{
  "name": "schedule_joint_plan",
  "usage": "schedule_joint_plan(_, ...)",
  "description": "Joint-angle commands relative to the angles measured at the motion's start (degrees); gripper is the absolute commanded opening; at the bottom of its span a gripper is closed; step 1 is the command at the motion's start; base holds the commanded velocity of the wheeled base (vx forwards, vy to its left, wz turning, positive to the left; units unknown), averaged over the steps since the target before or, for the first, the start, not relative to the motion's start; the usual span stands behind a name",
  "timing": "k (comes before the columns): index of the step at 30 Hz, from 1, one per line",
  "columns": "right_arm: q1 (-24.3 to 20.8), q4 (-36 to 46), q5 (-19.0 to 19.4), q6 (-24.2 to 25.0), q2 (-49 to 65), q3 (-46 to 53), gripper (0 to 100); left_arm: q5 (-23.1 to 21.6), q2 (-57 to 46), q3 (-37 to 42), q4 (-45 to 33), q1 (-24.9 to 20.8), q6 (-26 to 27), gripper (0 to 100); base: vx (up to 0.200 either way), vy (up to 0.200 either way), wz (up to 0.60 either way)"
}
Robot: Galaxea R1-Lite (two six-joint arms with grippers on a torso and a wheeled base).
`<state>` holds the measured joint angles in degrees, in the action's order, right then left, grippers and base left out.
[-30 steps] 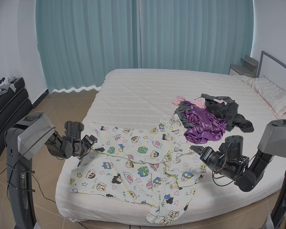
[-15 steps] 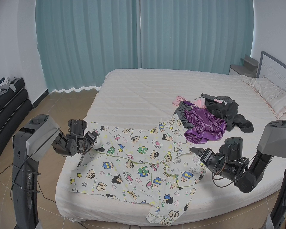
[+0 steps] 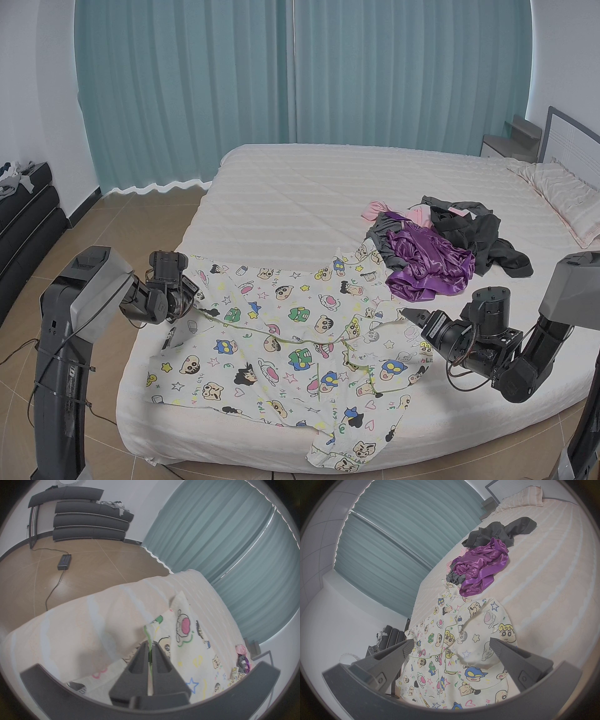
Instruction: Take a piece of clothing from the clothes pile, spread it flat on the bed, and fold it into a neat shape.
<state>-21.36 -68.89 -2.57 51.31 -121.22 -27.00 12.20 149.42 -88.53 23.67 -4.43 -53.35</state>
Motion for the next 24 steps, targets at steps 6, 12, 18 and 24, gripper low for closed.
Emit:
schedule_joint_plan(6, 0.18, -0.02, 0.02, 0.02, -0.15, 0.02, 100, 3.35, -2.47, 5.12, 0.23, 0.47, 0.00, 0, 0.000, 0.000, 0.00)
schedule_joint_plan(12, 0.18, -0.02, 0.02, 0.02, -0.15, 0.02, 100, 6.61, -4.05, 8.11, 0.41, 0.29, -0.36, 0, 0.000, 0.000, 0.00)
schedule_joint_plan(18, 0.18, -0.02, 0.11, 0.02, -0.15, 0.11, 100, 8.28, -5.28, 11.89, 2.17, 0.38, -0.53, 0, 0.000, 0.000, 0.00)
schedule_joint_plan(24, 0.00, -0.02, 0.11, 0.02, -0.33, 0.11, 100, 8.36, -5.98, 14.35, 3.66, 0.38, -0.27, 0, 0.000, 0.000, 0.00)
